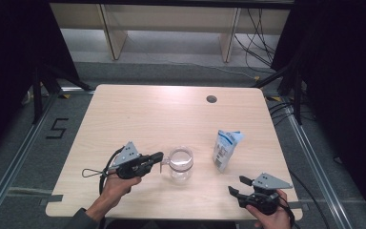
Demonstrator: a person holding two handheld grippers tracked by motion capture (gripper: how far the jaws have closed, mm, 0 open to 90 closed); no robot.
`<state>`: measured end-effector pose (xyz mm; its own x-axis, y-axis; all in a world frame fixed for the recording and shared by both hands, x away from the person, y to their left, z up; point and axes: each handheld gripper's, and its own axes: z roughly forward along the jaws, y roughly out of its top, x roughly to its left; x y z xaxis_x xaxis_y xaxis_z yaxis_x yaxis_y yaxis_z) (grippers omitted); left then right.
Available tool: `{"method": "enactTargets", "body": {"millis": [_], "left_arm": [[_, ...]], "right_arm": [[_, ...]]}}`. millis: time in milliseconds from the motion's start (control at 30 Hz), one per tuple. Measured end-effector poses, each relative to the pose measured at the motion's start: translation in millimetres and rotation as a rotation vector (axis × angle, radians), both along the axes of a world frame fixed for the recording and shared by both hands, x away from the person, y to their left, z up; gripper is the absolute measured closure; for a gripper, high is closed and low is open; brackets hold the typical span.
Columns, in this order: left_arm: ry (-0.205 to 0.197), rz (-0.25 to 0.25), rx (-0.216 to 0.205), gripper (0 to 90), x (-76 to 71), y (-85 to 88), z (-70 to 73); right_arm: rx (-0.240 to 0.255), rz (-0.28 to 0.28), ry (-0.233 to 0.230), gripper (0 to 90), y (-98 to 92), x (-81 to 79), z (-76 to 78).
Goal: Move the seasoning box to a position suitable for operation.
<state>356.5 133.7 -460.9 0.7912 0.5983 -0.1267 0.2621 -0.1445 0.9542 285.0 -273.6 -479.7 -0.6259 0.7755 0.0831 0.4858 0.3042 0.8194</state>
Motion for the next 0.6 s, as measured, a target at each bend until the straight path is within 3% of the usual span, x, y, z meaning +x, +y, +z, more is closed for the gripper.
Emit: {"method": "enactTargets", "body": {"millis": [100,133,167,200,300,333,467,500,567,600], "left_arm": [[-0.002,-0.003,0.007,87.3,0.6,-2.2,-0.2],[-0.001,-0.001,0.015,87.2,0.5,-3.0,-0.2],[-0.002,0.000,0.021,87.3,0.4,-3.8,-0.5],[-0.003,-0.008,0.020,87.3,1.2,-4.8,-1.3],[-0.001,-0.001,0.026,87.4,0.8,-6.1,-1.4],[-0.001,0.000,0.028,87.5,0.8,-6.3,-1.3],[-0.007,0.002,0.034,87.6,0.8,-5.9,-1.3],[-0.005,0.003,0.033,87.6,0.9,-5.8,-1.4],[-0.006,0.004,0.031,87.6,0.9,-6.2,-1.5],[-0.008,0.004,0.033,87.6,0.7,-6.3,-1.5]], "right_arm": [[0.003,0.014,-0.014,42.9,1.8,1.3,-0.7],[0.003,0.020,0.004,43.5,3.0,0.7,0.1],[-0.005,0.028,-0.021,44.6,3.2,2.6,-0.3],[0.001,0.032,-0.001,45.6,5.2,1.5,0.4],[0.018,0.047,0.003,48.9,10.3,2.3,1.2],[0.017,0.066,-0.019,50.6,11.4,4.9,0.9],[0.012,0.065,-0.032,58.7,18.7,5.3,3.6],[0.007,0.085,-0.064,60.4,19.2,8.8,4.0],[0.023,0.076,-0.039,62.2,24.1,8.4,6.0],[0.023,0.089,-0.053,63.0,25.4,11.3,6.5]]}}
